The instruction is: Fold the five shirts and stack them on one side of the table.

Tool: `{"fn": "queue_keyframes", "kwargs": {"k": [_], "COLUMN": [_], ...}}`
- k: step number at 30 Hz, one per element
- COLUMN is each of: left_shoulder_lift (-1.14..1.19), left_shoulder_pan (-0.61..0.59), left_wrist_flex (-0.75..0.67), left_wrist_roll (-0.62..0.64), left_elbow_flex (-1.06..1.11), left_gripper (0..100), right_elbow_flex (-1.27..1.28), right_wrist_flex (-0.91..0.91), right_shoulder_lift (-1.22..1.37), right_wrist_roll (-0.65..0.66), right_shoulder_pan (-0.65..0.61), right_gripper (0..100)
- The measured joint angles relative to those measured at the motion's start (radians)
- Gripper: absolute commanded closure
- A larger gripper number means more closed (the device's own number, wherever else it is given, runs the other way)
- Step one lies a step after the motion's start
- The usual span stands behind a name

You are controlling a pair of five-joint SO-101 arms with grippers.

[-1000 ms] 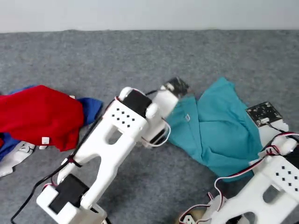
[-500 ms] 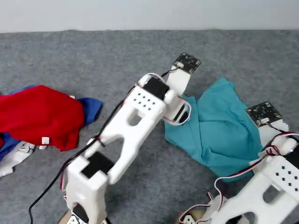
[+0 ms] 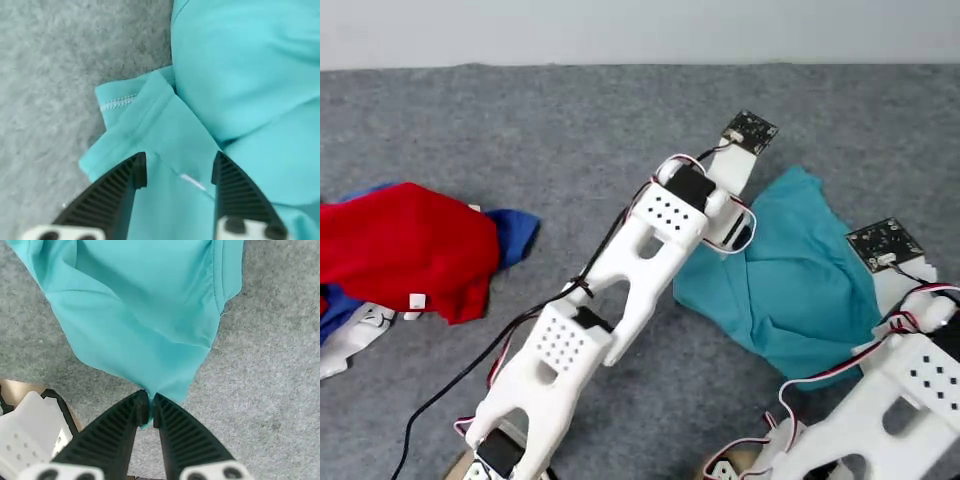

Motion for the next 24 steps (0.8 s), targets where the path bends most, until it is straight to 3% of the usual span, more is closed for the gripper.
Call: {"fn": "queue_keyframes", "kwargs": {"k": [7, 11, 17, 24], "left_shoulder_lift": [0.143, 0.155, 0.155, 0.074], "left_shoulder_pan": [0.000, 0.000, -0.008, -0.126], "left_wrist_flex": [0.005, 0.072, 0.216, 0.233], "left_wrist_roll": [0.000, -0.002, -0.072, -0.092], "left_elbow_flex": [-0.084, -0.129, -0.269, -0.316], "left_gripper": [80, 99, 99, 99], "right_elbow_flex": [0.000, 0.000, 0.000, 0.000], "right_wrist_flex": [0.000, 0.000, 0.000, 0.000], "right_shoulder_lift": [0.000, 0.000, 0.000, 0.000], "right_wrist_roll": [0.000, 0.000, 0.000, 0.000], "right_shoulder_pan": [0.000, 0.000, 0.000, -0.003], "right_gripper": [99.0, 99.0, 99.0, 99.0]}}
